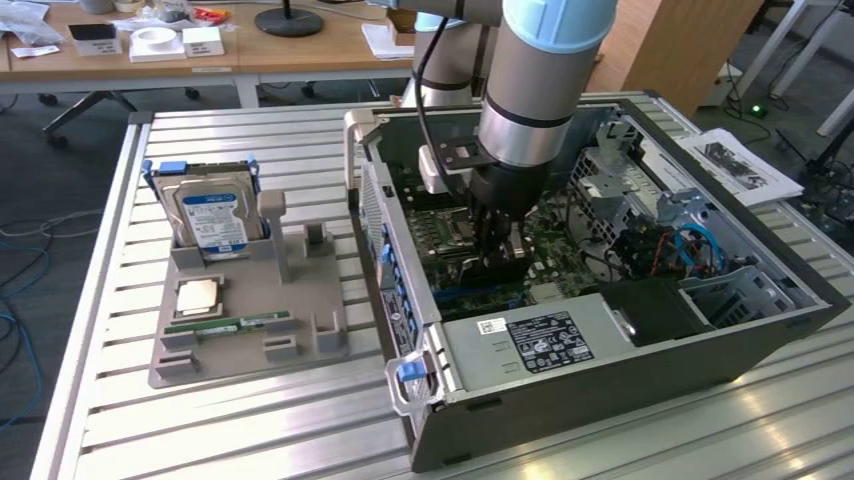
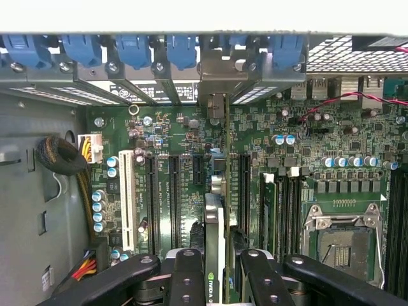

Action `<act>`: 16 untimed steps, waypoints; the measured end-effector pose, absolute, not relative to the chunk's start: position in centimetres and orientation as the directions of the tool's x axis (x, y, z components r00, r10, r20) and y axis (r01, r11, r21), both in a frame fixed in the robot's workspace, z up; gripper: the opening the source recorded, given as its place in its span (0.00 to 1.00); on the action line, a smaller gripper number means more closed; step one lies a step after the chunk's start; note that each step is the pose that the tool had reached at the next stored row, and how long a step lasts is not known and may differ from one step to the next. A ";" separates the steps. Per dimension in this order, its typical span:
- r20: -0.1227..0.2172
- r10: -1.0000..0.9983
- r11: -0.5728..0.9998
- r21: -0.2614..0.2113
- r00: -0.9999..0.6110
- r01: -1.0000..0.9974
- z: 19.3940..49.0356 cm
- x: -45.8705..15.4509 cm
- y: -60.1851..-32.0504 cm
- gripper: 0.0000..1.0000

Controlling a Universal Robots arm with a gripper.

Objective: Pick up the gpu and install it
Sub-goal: 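Insert the gpu into the slot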

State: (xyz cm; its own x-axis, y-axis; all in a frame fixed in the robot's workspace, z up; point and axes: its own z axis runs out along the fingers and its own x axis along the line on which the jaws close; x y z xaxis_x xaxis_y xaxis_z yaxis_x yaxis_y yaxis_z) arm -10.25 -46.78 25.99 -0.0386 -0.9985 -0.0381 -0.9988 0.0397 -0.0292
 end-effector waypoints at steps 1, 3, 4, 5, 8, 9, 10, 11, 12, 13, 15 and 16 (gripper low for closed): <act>-0.038 -0.999 0.040 -0.029 -0.039 -0.999 26.0 -10.3 -46.8 0.27; -0.038 -0.998 0.041 -0.029 -0.040 -0.999 26.0 -10.3 -46.8 0.27; -0.038 -0.998 0.041 -0.029 -0.040 -0.999 26.0 -10.3 -46.8 0.27; -0.038 -0.998 0.042 -0.029 -0.041 -0.999 26.0 -10.3 -46.8 0.27; -0.038 -0.998 0.043 -0.029 -0.042 -0.999 26.0 -10.3 -46.8 0.27; -0.038 -0.998 0.044 -0.029 -0.043 -0.999 26.0 -10.3 -46.8 0.27; -0.038 -0.998 0.044 -0.029 -0.043 -0.999 26.0 -10.3 -46.8 0.27; -0.038 -0.998 0.044 -0.029 -0.043 -0.999 25.9 -10.3 -46.8 0.27; -0.038 -0.998 0.044 -0.029 -0.043 -0.999 25.9 -10.3 -46.8 0.27; -0.038 -0.998 0.044 -0.029 -0.043 -0.999 25.9 -10.3 -46.8 0.27; -0.038 -0.998 0.044 -0.029 -0.043 -0.999 26.0 -10.3 -46.8 0.27; -0.038 -0.998 0.044 -0.029 -0.043 -0.999 26.0 -10.3 -46.8 0.27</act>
